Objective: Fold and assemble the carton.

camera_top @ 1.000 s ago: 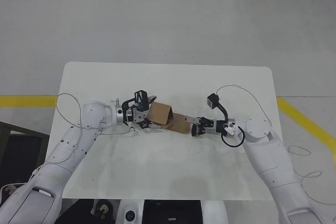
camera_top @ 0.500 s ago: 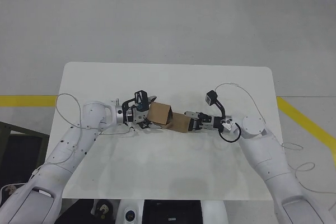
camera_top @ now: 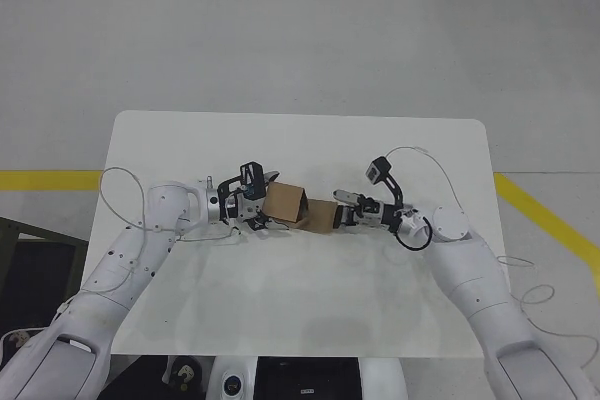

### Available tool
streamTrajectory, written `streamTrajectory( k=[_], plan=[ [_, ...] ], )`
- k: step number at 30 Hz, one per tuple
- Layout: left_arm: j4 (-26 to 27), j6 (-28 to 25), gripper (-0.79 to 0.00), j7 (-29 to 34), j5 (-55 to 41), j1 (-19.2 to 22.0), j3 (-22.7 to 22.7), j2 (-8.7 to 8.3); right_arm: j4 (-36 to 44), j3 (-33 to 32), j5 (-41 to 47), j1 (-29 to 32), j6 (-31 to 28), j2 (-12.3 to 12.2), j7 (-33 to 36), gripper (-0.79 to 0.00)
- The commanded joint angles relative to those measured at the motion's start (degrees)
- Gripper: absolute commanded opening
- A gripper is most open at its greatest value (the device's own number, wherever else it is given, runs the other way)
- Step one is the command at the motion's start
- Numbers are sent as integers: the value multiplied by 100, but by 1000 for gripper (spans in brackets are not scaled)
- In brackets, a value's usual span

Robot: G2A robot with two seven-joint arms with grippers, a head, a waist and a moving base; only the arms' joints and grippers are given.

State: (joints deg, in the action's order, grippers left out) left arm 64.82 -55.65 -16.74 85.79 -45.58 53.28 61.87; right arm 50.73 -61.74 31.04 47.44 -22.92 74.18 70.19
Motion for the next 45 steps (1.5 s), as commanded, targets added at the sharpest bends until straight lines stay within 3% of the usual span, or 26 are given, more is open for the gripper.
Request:
streamTrajectory(
  k=[1, 12, 20, 45],
  plan=[
    [9, 4, 0, 0, 3, -3, 1, -1, 4, 1, 73, -12, 7, 3, 79, 0],
    [23, -5, 0, 23, -11, -19, 15, -4, 22, 98, 574, -95, 56, 88, 322, 0],
    [36, -13, 0, 44, -25, -20, 26, -5, -237, 294, 53, -319, 242, 120, 92, 0],
    [34, -17, 0, 40, -5, -33, 29, -5, -357, 783, 343, -602, -10, 433, -44, 0]
  ],
)
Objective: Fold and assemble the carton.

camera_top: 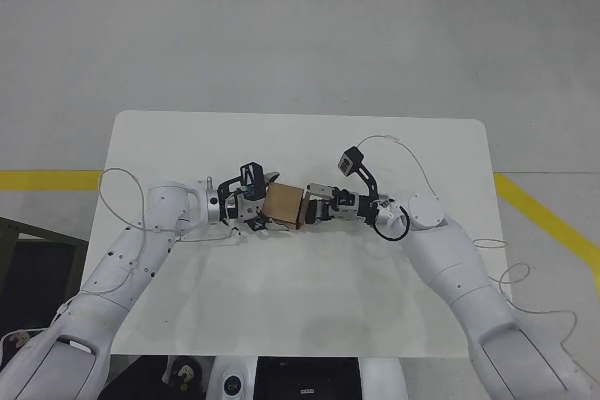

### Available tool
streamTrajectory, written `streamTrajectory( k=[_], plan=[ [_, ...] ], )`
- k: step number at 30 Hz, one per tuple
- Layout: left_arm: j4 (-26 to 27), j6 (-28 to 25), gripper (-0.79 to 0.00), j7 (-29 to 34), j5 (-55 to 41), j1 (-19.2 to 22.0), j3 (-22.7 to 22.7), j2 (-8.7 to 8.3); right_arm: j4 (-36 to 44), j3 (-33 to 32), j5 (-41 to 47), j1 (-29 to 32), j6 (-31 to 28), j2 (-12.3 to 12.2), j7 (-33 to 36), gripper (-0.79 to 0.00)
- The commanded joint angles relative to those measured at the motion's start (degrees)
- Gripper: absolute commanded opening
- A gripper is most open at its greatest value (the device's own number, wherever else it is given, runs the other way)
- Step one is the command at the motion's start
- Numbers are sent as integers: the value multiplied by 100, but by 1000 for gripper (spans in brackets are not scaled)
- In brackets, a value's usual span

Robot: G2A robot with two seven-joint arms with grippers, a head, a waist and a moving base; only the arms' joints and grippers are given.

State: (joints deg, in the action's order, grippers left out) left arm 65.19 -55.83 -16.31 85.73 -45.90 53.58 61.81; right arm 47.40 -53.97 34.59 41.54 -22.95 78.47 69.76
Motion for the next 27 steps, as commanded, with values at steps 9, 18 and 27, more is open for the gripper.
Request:
streamTrajectory(
  k=[9, 18, 27],
  plan=[
    [-42, -5, 0, -32, 41, 12, -11, 1, -80, -8, -119, -61, -217, 21, 49, 0],
    [-64, 0, 0, -24, 42, 26, -19, 6, -34, -22, -377, -73, -214, 9, -49, -157],
    [-87, 9, 0, -35, 38, 37, -25, 11, -28, -79, -727, -53, -135, -44, -179, -246]
  ],
)
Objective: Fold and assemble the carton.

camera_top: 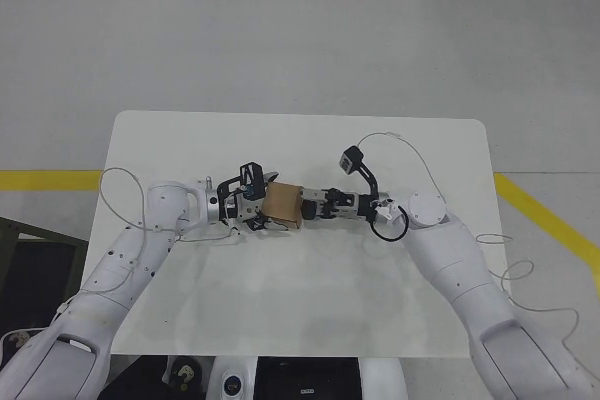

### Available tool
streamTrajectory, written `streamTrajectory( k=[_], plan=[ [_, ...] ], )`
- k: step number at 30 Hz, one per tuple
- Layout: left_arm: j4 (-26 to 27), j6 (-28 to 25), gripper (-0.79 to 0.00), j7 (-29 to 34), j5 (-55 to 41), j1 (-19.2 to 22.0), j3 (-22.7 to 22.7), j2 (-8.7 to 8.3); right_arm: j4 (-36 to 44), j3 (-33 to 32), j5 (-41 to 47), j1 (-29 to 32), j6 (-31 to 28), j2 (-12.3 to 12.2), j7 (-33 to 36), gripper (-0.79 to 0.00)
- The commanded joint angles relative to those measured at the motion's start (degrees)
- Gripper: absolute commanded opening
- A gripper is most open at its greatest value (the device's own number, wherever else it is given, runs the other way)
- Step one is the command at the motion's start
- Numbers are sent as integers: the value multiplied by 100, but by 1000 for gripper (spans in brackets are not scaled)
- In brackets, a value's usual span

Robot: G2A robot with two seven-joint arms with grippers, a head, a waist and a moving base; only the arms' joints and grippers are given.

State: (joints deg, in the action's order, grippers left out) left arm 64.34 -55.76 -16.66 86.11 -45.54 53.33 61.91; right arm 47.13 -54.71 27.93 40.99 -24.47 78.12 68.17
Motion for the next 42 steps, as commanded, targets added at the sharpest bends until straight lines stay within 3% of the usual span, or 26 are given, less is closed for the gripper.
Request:
streamTrajectory(
  k=[1, 2, 9, 20, 31, 34, 42],
  plan=[
    [-2, 2, 0, -1, -1, 2, -2, 1, 3, -10, -121, 5, 39, -18, -35, -348],
    [-3, 2, 0, -1, -1, 3, -2, 1, 7, -15, -148, 11, 59, -24, -46, -409],
    [-1, 9, 0, 7, 6, 7, -2, 2, 82, -106, -315, 94, 223, -88, -84, -422],
    [17, 15, 0, 29, 5, 0, 8, -1, 246, -182, -606, 198, 481, -174, -87, -526],
    [41, 4, 0, 38, -10, -22, 19, -5, 383, -136, -655, 217, 522, -173, -118, -536],
    [43, 5, 0, 36, -5, -30, 25, -8, 366, -127, -558, 209, 466, -155, -128, -505],
    [41, 6, 0, 18, 25, -38, 39, -17, 277, -79, -675, 169, 486, -148, -172, -619]
  ],
)
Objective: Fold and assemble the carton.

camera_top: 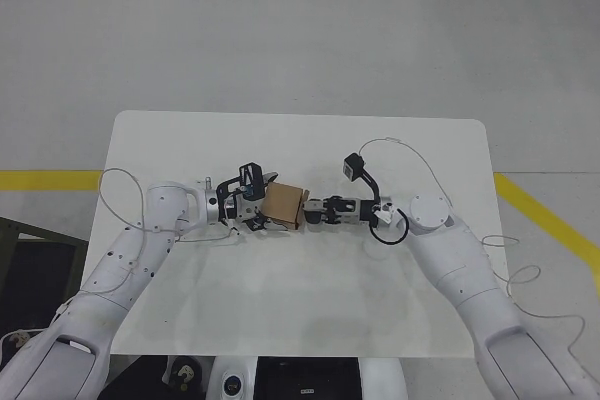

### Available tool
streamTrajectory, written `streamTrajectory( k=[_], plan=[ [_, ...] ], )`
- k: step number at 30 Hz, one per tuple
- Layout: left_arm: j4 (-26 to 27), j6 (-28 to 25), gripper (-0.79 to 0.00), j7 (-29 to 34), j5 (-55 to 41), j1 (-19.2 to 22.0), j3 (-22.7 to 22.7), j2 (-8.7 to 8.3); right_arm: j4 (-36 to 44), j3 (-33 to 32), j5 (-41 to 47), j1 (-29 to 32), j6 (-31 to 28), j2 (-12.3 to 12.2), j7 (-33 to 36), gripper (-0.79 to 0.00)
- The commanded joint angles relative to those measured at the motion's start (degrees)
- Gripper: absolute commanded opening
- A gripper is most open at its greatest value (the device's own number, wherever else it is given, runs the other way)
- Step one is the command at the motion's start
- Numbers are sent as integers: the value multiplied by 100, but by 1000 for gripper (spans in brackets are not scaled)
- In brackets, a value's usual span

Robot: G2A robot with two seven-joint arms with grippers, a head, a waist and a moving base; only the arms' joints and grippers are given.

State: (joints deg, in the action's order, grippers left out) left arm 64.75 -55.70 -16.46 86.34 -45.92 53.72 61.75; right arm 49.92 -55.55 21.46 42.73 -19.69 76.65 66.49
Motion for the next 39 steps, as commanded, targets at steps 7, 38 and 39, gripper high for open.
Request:
streamTrajectory(
  k=[7, 38, 39],
  plan=[
    [-8, -3, 0, -12, 9, -6, 2, -3, 29, 12, -274, -15, 112, -28, -107, -662],
    [-24, -8, 0, -40, 23, 6, -20, 2, 291, 100, -582, -118, 409, -61, -105, -727],
    [-24, -6, 0, -42, 25, 6, -22, 3, 285, 120, -583, -139, 415, -53, -98, -733]
  ],
)
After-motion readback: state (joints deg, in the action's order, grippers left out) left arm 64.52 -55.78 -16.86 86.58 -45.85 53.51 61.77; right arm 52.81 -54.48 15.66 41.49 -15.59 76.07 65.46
